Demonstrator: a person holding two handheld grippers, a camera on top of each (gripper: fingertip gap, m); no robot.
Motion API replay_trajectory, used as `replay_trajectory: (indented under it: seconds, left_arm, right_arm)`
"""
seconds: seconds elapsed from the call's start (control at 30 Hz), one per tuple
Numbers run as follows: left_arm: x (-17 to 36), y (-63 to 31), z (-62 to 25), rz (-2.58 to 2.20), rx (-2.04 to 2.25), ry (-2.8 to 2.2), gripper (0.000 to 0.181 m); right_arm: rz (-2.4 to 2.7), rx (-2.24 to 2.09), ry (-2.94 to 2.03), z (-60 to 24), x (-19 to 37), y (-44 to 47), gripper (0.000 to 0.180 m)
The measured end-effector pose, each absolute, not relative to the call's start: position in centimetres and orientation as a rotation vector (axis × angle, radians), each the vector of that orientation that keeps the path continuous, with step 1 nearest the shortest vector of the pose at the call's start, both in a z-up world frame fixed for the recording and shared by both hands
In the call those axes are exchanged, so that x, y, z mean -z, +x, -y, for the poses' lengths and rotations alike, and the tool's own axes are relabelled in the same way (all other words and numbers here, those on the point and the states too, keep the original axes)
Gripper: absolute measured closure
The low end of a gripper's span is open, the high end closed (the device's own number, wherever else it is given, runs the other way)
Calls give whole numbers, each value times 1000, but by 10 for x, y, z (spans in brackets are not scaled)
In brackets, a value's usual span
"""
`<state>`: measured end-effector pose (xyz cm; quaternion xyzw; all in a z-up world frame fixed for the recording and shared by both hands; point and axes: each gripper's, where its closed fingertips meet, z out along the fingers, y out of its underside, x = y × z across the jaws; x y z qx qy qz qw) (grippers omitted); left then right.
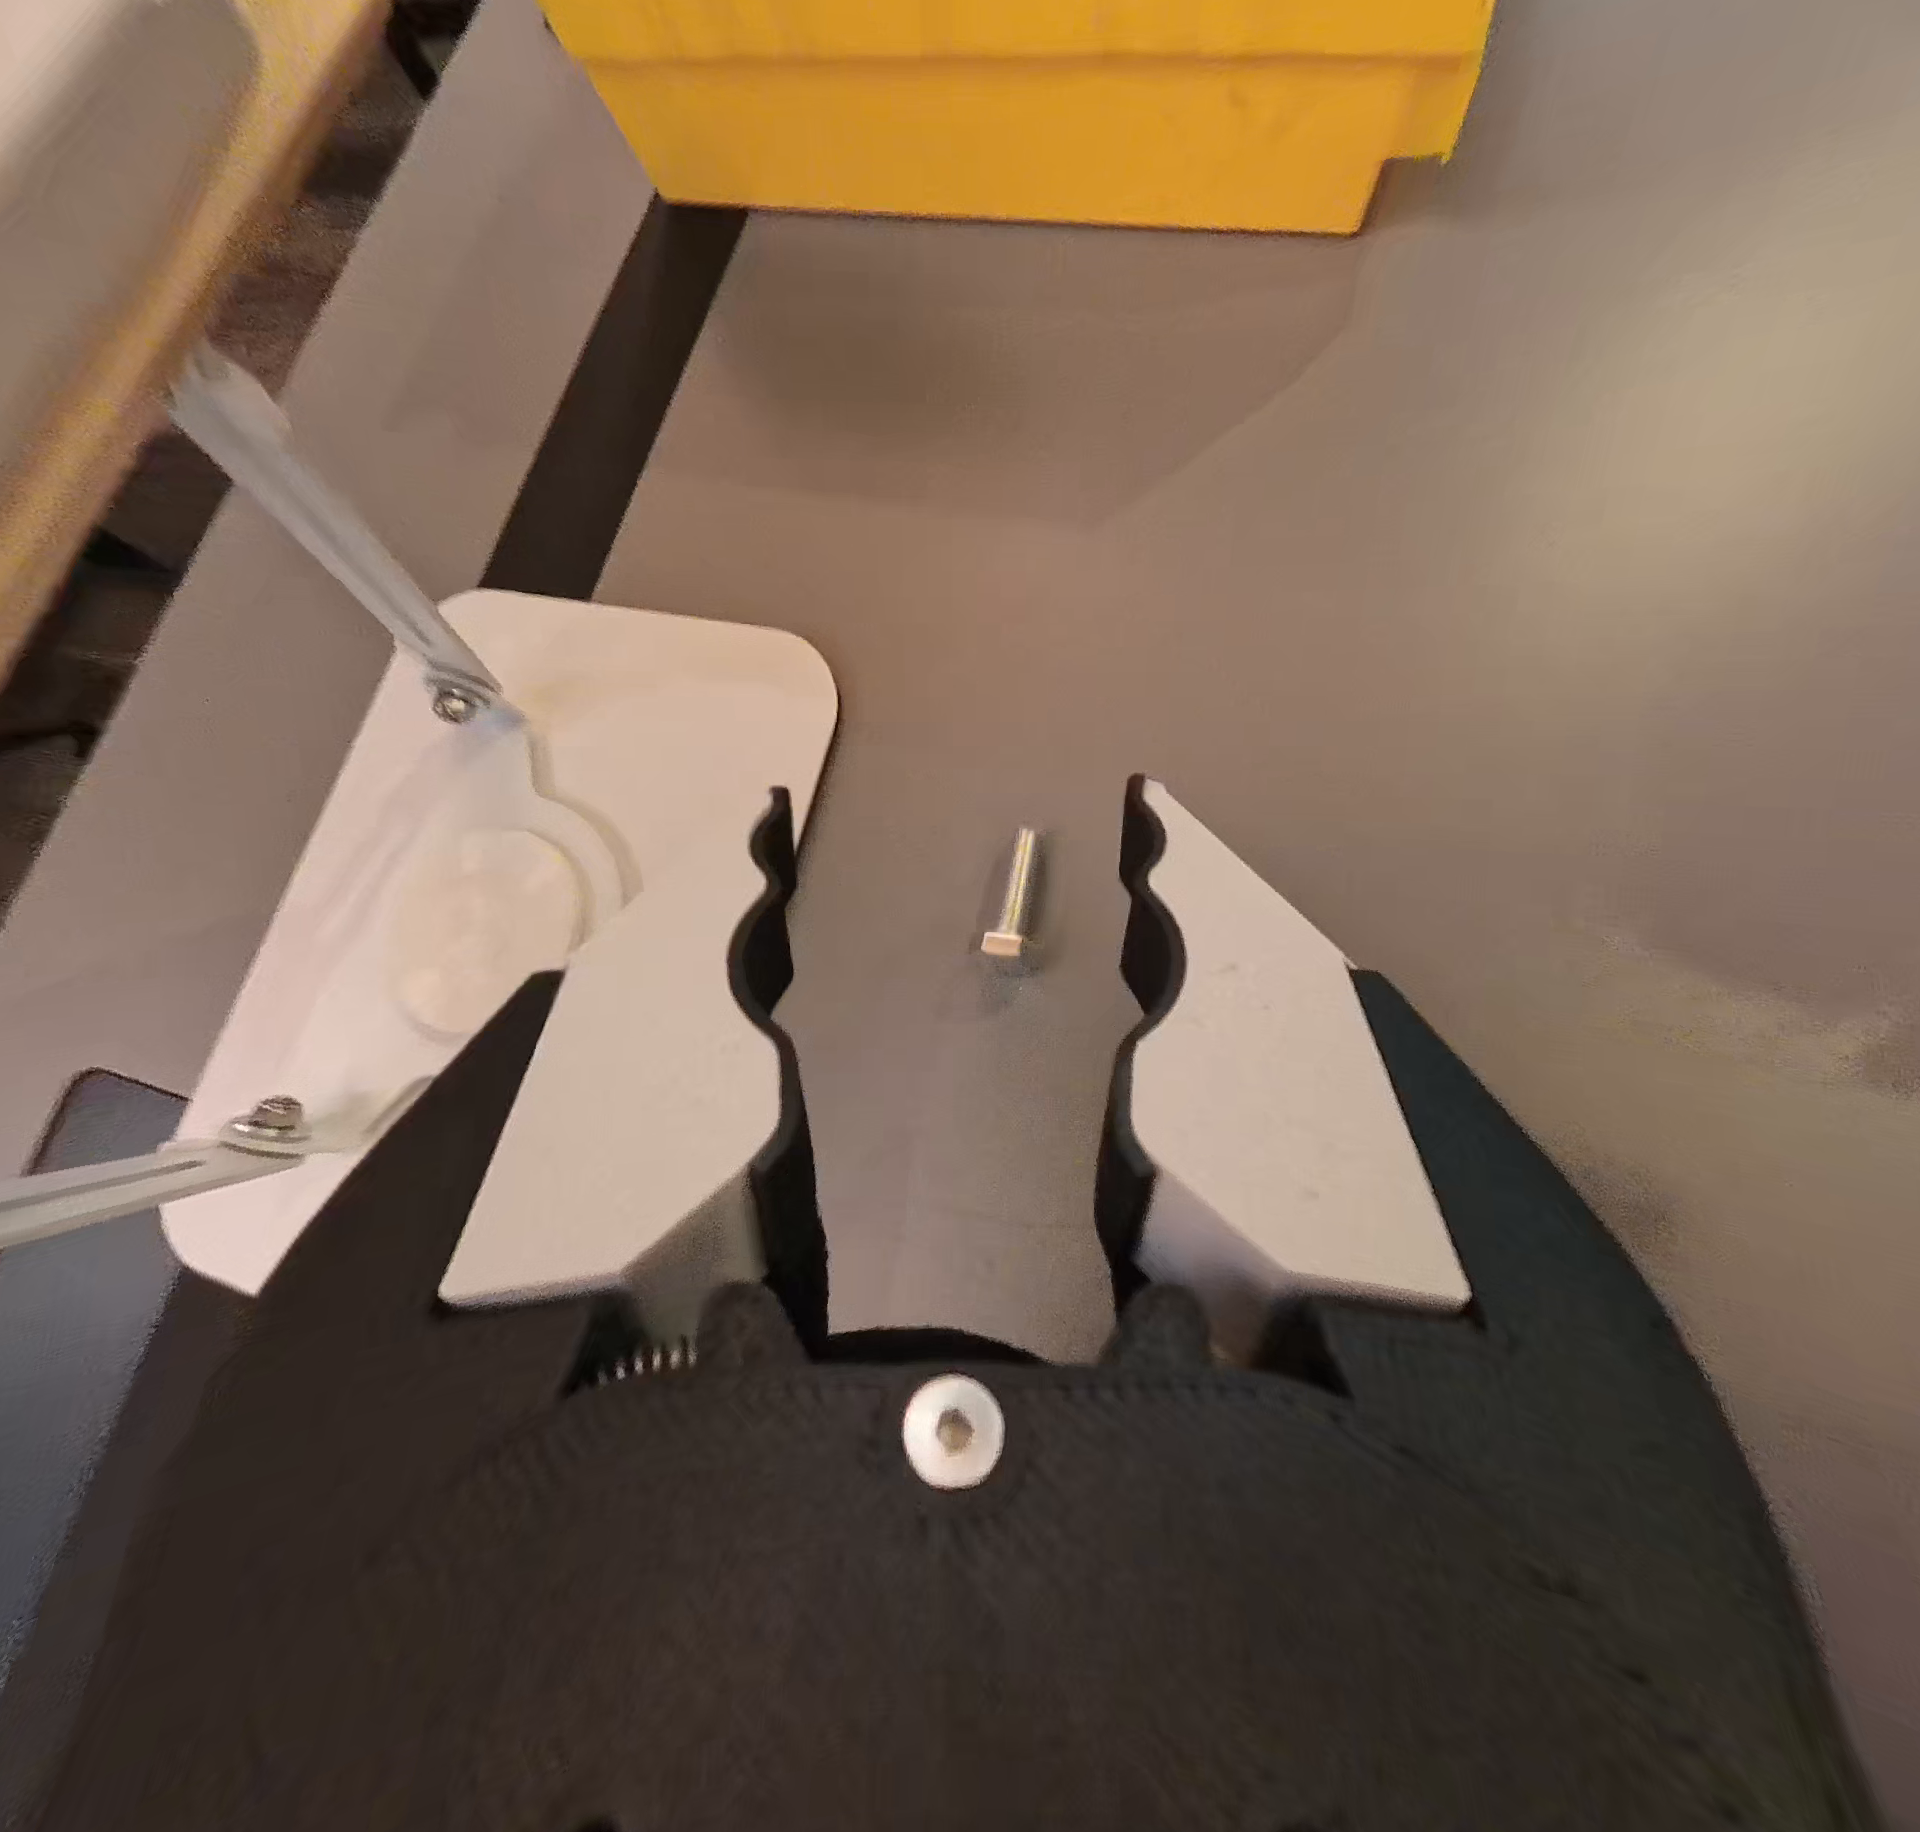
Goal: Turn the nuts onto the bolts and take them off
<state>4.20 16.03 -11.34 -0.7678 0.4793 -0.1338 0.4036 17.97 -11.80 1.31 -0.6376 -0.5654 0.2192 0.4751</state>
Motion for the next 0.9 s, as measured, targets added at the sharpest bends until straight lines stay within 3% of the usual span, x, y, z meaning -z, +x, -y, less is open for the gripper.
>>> replay_trajectory:
  seconds: [0.27, 0.47, 0.7, 0.9]
  left_arm:
    - [71, 88, -104, -1332, 146, -1843, 118]
    - [46, 149, -33, -1356, 234, -1770, 119]
    - [59, 224, 60, -1448, 354, -1742, 121]
    - [93, 279, 149, -1605, 415, -1700, 123]
  right_arm:
    - [1261, -648, -1800, 273, 65, 226, 146]
    - [1049, -606, -1900, 366, 80, 275, 146]
    - [766, -541, -1974, 451, 86, 339, 142]
    - [474, -403, -2064, 529, 108, 400, 129]
